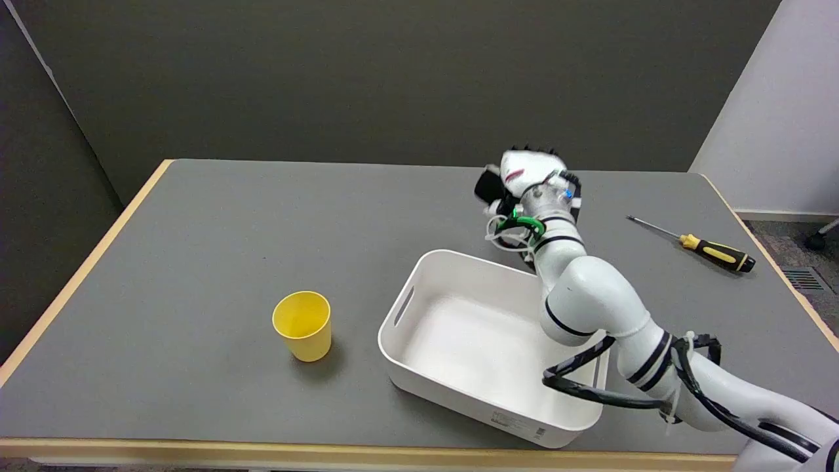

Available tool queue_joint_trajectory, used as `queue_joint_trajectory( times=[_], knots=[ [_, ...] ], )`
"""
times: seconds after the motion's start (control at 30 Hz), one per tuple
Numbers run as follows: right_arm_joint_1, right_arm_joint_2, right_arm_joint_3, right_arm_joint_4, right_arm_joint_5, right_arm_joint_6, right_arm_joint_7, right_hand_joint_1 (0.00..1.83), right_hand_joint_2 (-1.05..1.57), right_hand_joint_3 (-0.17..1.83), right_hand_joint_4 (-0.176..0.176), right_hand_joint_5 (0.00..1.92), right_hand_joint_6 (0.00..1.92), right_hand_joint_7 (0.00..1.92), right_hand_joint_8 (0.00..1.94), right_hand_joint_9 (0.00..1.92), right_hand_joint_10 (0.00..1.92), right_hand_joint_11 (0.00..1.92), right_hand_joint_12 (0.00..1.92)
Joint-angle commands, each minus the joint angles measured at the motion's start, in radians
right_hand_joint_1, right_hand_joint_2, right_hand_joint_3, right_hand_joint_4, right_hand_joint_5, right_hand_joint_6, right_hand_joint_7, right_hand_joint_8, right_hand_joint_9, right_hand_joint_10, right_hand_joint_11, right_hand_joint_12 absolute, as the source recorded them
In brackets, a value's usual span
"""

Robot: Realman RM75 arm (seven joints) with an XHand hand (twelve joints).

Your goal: Place the blackboard eraser into the white container.

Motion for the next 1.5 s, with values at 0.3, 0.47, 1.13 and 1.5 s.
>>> queue_joint_trajectory(
  times=[0.3,0.47,1.13,1.5],
  knots=[
    [-0.450,0.181,-0.138,0.185,-0.926,0.154,1.291,1.18,1.08,0.47,-0.176,0.60,1.43,0.76,1.73,0.83,1.83,0.59,1.92],
    [-0.660,0.168,-0.169,0.125,-1.093,0.235,1.510,1.17,1.15,0.35,-0.176,0.57,1.43,0.71,1.77,0.79,1.85,0.46,1.92],
    [-0.719,0.158,-0.253,-0.087,-1.141,0.474,1.858,1.15,1.21,0.28,-0.176,0.54,1.46,0.67,1.81,0.75,1.87,0.40,1.92],
    [-0.600,0.221,-0.241,-0.056,-1.038,0.332,1.889,1.19,1.18,0.32,-0.176,0.47,1.30,0.67,1.78,0.73,1.87,0.24,1.92]
  ],
)
